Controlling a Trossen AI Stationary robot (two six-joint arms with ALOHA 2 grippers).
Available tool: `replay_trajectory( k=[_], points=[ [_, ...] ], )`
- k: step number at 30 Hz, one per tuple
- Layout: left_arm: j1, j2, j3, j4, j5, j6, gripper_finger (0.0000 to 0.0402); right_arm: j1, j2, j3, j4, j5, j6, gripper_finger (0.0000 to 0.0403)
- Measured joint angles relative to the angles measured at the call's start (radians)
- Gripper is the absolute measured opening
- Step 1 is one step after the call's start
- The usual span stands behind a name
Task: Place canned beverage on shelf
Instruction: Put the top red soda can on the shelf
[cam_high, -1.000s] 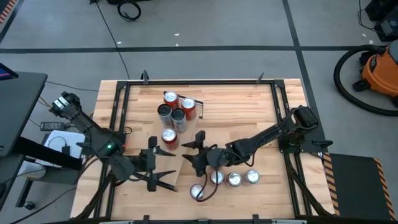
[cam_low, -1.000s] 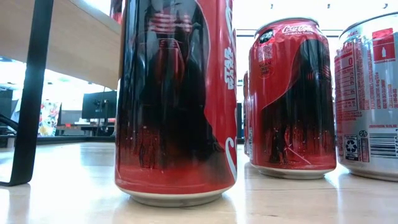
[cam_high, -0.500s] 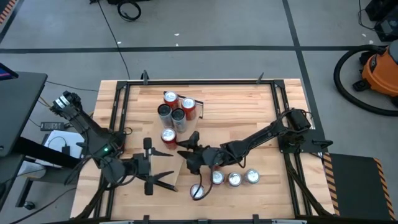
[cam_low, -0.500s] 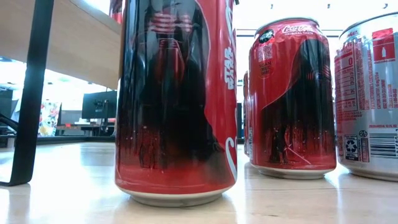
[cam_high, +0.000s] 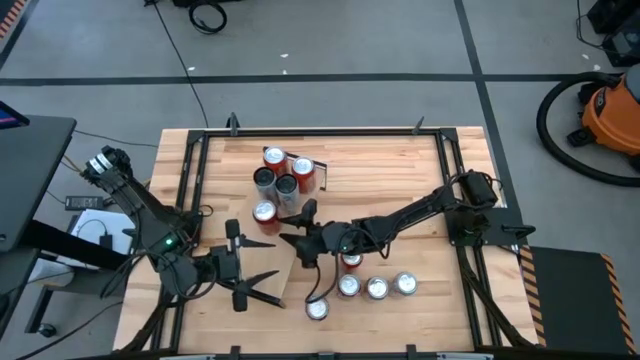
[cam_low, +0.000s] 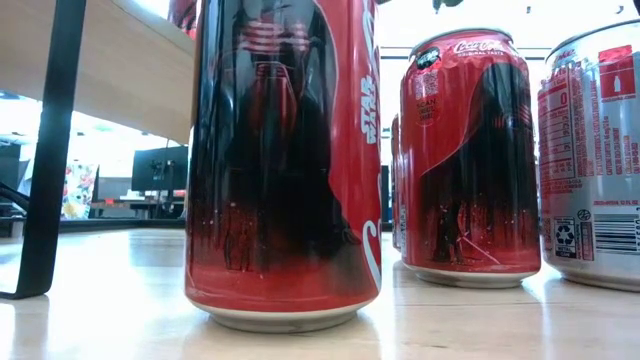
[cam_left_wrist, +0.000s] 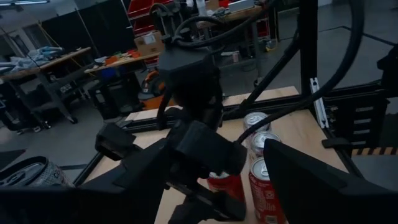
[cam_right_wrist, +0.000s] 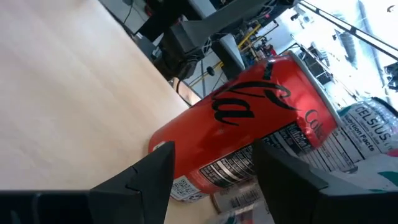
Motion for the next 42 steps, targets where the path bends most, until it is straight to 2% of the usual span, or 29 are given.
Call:
replay_trajectory(
  k=[9, 15, 20, 23, 28, 32, 38, 42],
  points=[
    [0.0, 0.0, 0.0, -0.018, 0.0, -0.004, 0.027, -0.008, 0.0, 0.0, -0.008, -0.018, 0.053, 0.0224],
    [0.0, 0.0, 0.0, -0.073, 0.0, -0.04, 0.027, 0.044, -0.001, 0.0, -0.024, 0.117, 0.051, 0.0224],
    [0.022, 0.0, 0.0, -0.094, 0.0, -0.071, 0.027, 0.072, -0.021, 0.015, -0.15, 0.125, 0.109, 0.0224],
    [0.042, 0.0, 0.0, -0.1, 0.007, -0.095, 0.027, 0.076, -0.045, 0.053, -0.279, 0.088, 0.19, 0.0224],
    [0.059, 0.0, 0.0, -0.129, 0.176, -0.134, 0.027, 0.078, -0.104, 0.077, -0.407, -0.008, 0.277, 0.0224],
    [0.055, 0.008, 0.0, -0.128, 0.304, -0.162, 0.027, 0.078, -0.135, 0.078, -0.453, -0.014, 0.294, 0.0224],
    [0.027, 0.044, 0.0, -0.152, 0.335, -0.244, 0.027, 0.079, -0.142, 0.078, -0.497, -0.003, 0.302, 0.0224],
    [0.001, 0.049, 0.0, -0.235, 0.337, -0.405, 0.027, 0.079, -0.142, 0.078, -0.523, -0.001, 0.317, 0.0224]
  ],
)
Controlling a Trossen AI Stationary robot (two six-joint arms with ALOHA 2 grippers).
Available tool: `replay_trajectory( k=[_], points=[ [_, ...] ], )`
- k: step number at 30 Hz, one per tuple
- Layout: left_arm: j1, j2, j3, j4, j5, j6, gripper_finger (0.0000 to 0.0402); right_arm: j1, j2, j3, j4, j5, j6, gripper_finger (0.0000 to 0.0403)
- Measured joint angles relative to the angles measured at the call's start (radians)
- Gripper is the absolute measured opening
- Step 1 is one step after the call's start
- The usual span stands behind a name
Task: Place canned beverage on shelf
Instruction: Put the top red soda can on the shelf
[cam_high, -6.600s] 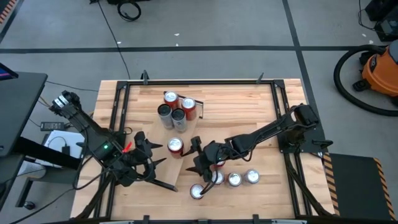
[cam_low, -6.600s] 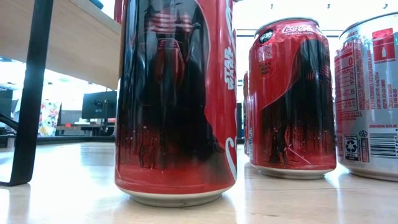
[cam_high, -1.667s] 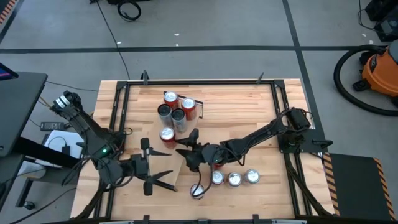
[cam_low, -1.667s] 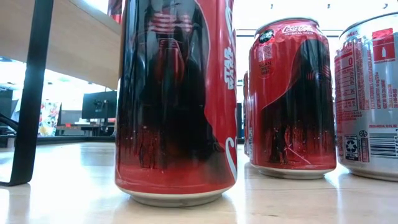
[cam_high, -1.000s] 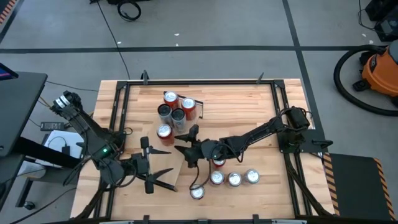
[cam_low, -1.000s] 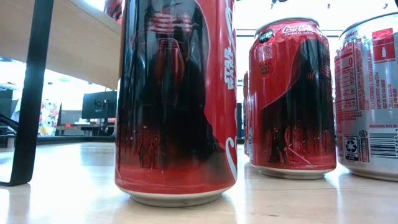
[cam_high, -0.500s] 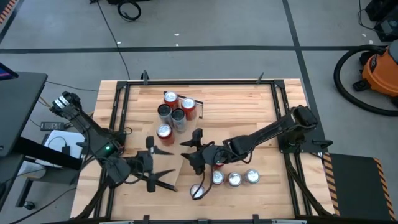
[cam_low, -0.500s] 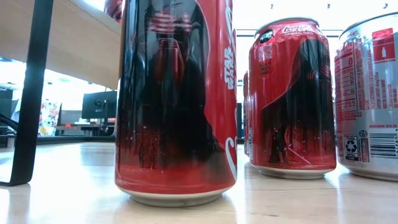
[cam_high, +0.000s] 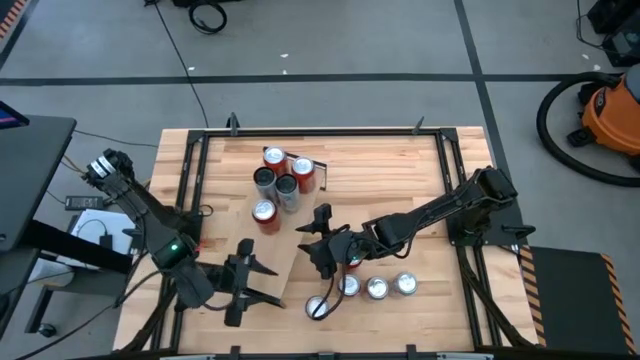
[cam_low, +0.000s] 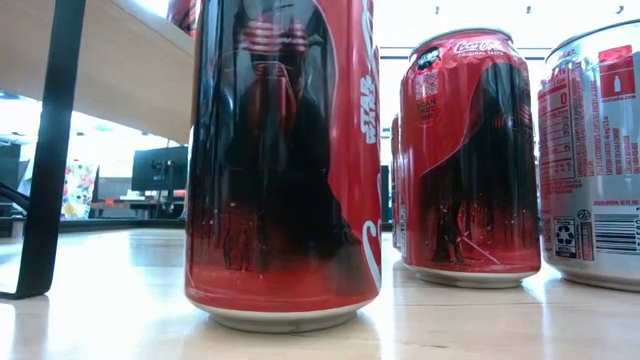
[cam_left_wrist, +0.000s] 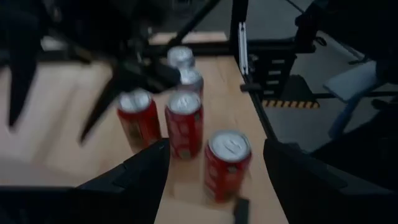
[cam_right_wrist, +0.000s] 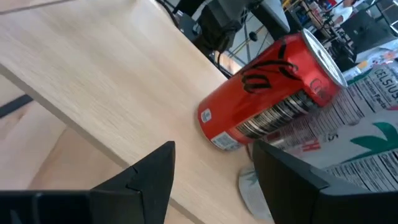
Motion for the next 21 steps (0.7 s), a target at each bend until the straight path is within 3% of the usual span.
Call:
replay_trajectory(
  k=[4, 9, 12, 17, 21],
  points=[
    [-0.03, 0.0, 0.0, -0.113, -0.045, -0.177, 0.027, -0.002, -0.004, 0.0, 0.01, -0.018, -0.008, 0.0224],
    [-0.058, -0.001, 0.0, -0.228, -0.147, -0.339, 0.027, -0.018, -0.004, 0.0, 0.032, -0.15, -0.026, 0.0224],
    [-0.073, -0.019, 0.0, -0.26, -0.201, -0.384, 0.027, -0.028, -0.004, 0.0, 0.04, -0.21, -0.03, 0.0224],
    [-0.086, -0.039, 0.0, -0.303, -0.289, -0.403, 0.027, -0.044, 0.008, 0.0, 0.078, -0.223, 0.004, 0.0224],
    [-0.085, -0.041, 0.0, -0.389, -0.307, -0.475, 0.027, -0.058, 0.036, -0.001, 0.09, -0.278, 0.03, 0.0224]
  ],
)
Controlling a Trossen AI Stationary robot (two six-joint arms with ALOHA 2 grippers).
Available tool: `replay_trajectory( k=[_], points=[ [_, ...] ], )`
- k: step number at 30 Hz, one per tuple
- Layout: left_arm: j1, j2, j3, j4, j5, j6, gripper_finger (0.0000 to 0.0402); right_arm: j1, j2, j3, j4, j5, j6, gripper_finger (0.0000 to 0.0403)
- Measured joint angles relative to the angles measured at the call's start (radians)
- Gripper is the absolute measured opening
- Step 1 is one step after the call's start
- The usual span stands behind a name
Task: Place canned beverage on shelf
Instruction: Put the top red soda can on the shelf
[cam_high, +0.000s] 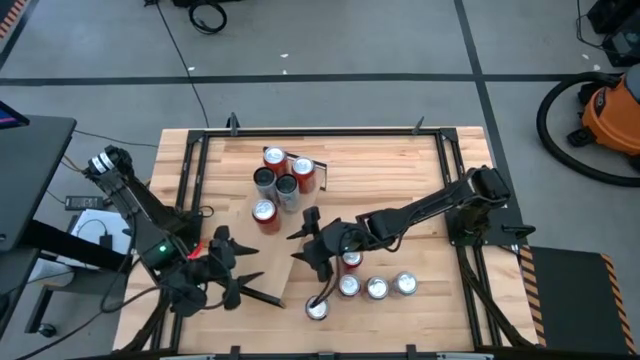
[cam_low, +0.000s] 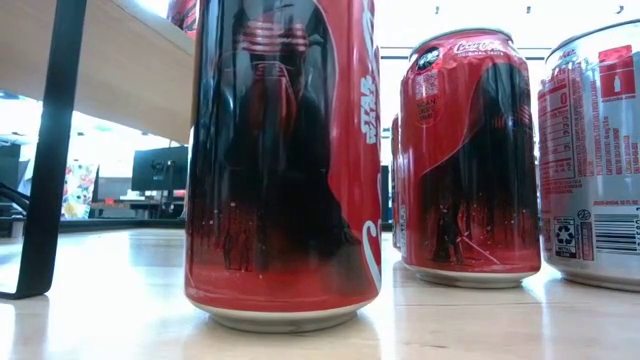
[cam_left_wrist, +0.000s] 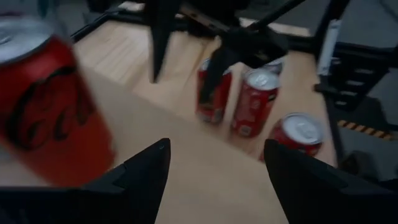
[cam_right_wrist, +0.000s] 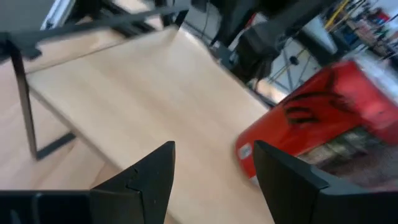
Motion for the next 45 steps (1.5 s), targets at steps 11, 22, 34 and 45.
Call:
replay_trajectory(
  k=[11, 22, 34, 45],
  points=[
    [0.041, -0.018, 0.0, -0.087, -0.029, -0.059, 0.027, 0.03, 0.014, 0.0, -0.002, 0.091, -0.056, 0.0224],
    [0.061, -0.017, 0.14, -0.046, -0.021, 0.197, 0.027, 0.027, -0.08, 0.0, -0.133, 0.124, -0.06, 0.0224],
    [0.083, -0.014, 0.212, -0.325, 0.298, -0.036, 0.027, 0.038, -0.087, 0.0, -0.239, 0.133, -0.13, 0.0224],
    [0.199, -0.015, 0.325, -0.405, 0.42, 0.098, 0.0236, 0.041, -0.113, -0.001, -0.387, 0.197, -0.114, 0.0224]
  ],
)
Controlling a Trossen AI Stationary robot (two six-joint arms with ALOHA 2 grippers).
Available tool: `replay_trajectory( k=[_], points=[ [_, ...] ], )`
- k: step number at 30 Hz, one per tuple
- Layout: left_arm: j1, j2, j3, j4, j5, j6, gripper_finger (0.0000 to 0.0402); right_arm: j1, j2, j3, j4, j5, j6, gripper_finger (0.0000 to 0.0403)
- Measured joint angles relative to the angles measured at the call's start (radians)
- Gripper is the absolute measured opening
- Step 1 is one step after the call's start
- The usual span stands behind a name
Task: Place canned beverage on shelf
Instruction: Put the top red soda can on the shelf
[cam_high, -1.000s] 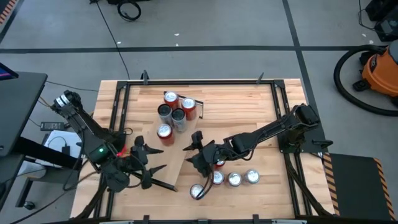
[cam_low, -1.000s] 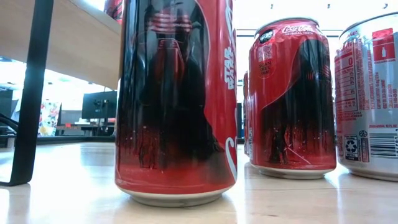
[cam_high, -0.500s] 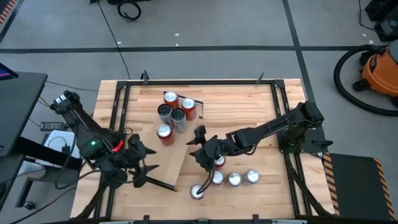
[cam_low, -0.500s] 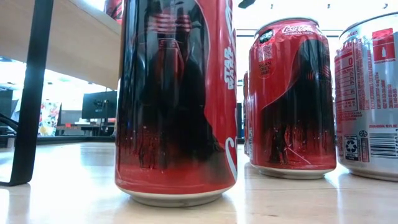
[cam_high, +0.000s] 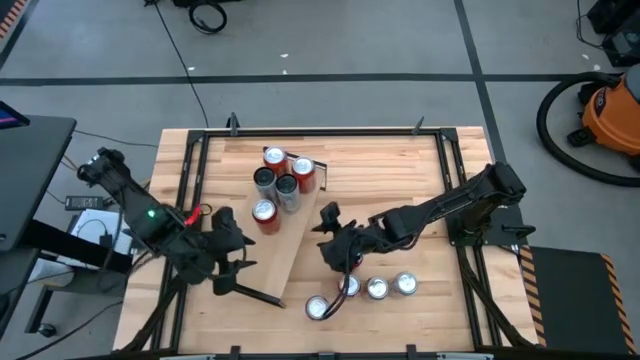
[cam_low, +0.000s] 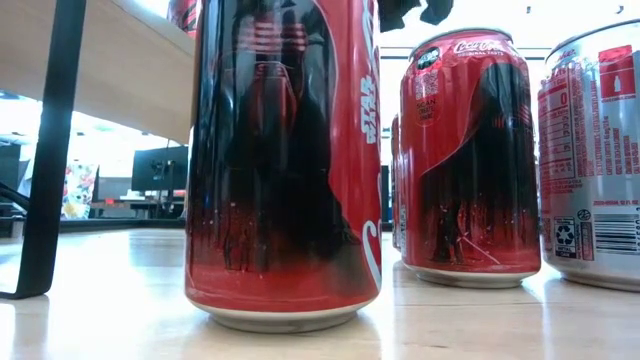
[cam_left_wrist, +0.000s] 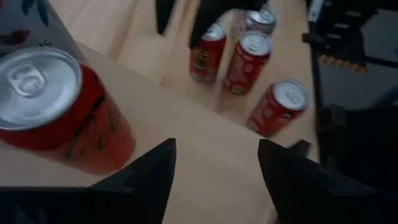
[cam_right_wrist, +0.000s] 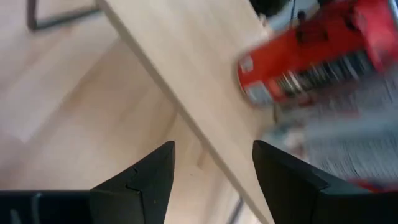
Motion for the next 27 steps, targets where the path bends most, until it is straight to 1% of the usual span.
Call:
replay_trajectory(
  k=[5, 8, 10, 12, 15, 17, 20, 22, 24, 27],
  points=[
    [0.026, -0.002, 0.137, -0.132, 0.071, 0.002, 0.0208, -0.039, -0.07, 0.0, -0.07, 0.014, 0.058, 0.0224],
    [0.04, -0.003, 0.162, -0.175, 0.075, -0.004, 0.0203, -0.06, -0.11, 0.0, -0.085, -0.004, 0.111, 0.0224],
    [0.067, -0.002, 0.169, -0.177, 0.075, -0.012, 0.0209, -0.068, -0.124, 0.0, -0.085, -0.038, 0.138, 0.0224],
    [0.099, 0.003, 0.172, -0.178, 0.076, -0.032, 0.0222, -0.071, -0.128, -0.029, -0.016, -0.083, 0.153, 0.0224],
    [0.134, 0.008, 0.172, -0.19, 0.097, -0.032, 0.0251, -0.071, -0.126, -0.112, 0.177, -0.13, 0.111, 0.0224],
    [0.155, 0.006, 0.172, -0.2, 0.124, -0.031, 0.0271, -0.069, -0.115, -0.159, 0.305, -0.116, 0.082, 0.0224],
    [0.18, 0.006, 0.172, -0.202, 0.184, -0.031, 0.029, -0.057, -0.092, -0.18, 0.421, -0.057, 0.027, 0.0224],
    [0.184, 0.006, 0.172, -0.204, 0.221, -0.034, 0.0294, -0.04, -0.09, -0.166, 0.423, -0.009, 0.013, 0.0224],
    [0.178, 0.007, 0.172, -0.217, 0.25, -0.035, 0.0294, -0.021, -0.077, -0.127, 0.425, 0.015, 0.011, 0.0224],
    [0.164, 0.006, 0.172, -0.261, 0.25, -0.036, 0.0291, 0.005, -0.042, -0.052, 0.413, 0.034, 0.002, 0.0221]
  ],
)
